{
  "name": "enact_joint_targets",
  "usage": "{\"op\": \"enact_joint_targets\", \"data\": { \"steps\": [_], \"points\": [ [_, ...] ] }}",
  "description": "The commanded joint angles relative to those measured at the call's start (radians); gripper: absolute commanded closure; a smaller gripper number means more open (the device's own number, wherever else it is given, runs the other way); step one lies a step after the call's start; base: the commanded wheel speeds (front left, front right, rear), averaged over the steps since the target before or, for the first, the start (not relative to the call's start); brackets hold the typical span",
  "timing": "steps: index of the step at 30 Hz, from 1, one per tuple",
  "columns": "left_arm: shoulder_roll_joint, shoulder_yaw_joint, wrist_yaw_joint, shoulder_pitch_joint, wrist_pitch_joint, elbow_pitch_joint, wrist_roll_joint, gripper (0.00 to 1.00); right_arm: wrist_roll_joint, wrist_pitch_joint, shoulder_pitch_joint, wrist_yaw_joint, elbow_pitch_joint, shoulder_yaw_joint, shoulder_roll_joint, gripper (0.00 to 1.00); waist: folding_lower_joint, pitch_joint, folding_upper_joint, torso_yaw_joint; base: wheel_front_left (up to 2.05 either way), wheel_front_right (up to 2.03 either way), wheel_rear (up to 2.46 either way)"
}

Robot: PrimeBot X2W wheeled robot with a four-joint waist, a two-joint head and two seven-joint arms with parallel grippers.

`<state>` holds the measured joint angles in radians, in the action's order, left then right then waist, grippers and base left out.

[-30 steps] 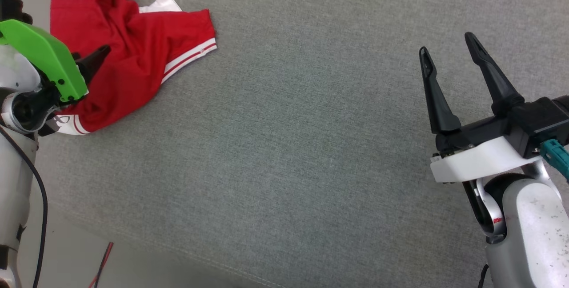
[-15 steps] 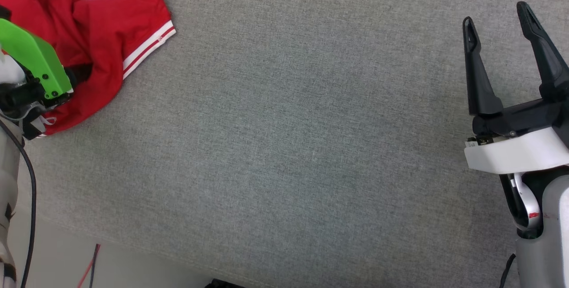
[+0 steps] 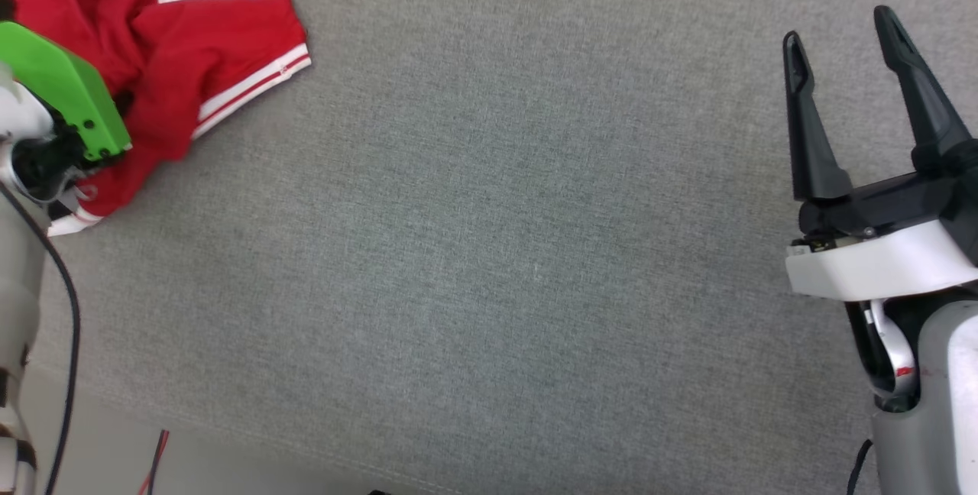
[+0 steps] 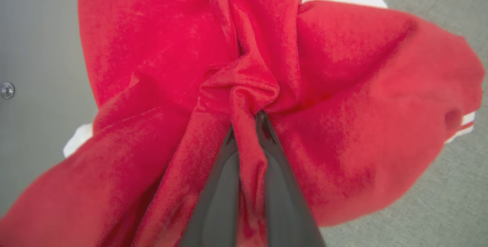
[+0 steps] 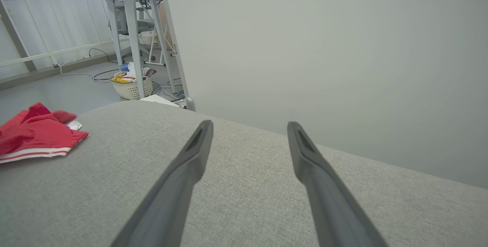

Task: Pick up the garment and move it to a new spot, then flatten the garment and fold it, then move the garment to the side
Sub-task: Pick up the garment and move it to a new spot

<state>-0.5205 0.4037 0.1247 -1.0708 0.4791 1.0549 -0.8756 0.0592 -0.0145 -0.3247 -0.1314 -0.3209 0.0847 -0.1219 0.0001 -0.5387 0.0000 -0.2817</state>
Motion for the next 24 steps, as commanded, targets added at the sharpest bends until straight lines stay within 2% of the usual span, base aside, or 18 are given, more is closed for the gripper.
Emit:
{"op": "enact_joint_targets", "data": {
  "steps": [1,5,9,14,17,24],
  "points": [
    [-0.017,0.006,0.002,-0.029,-0.036,-0.005,0.023,1.0,0.01,-0.013,0.009,0.001,0.01,0.004,0.007,0.0,-0.0001,0.053,0.0,0.01,0.0,0.0,0.0],
    [-0.045,0.024,-0.001,-0.047,-0.163,-0.012,0.073,1.0,0.022,-0.035,0.028,0.001,0.044,0.009,0.025,0.0,-0.0001,0.117,0.0,0.016,0.0,0.0,0.0],
    [-0.05,0.044,-0.025,-0.062,-0.293,-0.014,0.124,1.0,0.033,-0.057,0.054,0.001,0.083,0.008,0.04,0.0,-0.0001,0.189,0.0,0.022,0.0,0.0,0.0],
    [-0.024,0.075,-0.059,-0.07,-0.442,-0.025,0.182,1.0,0.054,-0.08,0.098,0.001,0.135,-0.004,0.056,0.0,-0.0001,0.283,0.0,0.034,0.0,0.0,0.0],
    [0.001,0.102,-0.065,-0.064,-0.501,-0.036,0.212,1.0,0.062,-0.089,0.126,0.001,0.16,-0.008,0.062,0.0,-0.0001,0.332,0.0,0.049,0.0,0.0,0.0],
    [0.082,0.175,-0.05,-0.014,-0.556,-0.081,0.256,1.0,0.072,-0.096,0.184,0.001,0.19,-0.038,0.069,0.0,-0.0001,0.413,0.0,0.104,0.0,0.0,0.0]
  ]
}}
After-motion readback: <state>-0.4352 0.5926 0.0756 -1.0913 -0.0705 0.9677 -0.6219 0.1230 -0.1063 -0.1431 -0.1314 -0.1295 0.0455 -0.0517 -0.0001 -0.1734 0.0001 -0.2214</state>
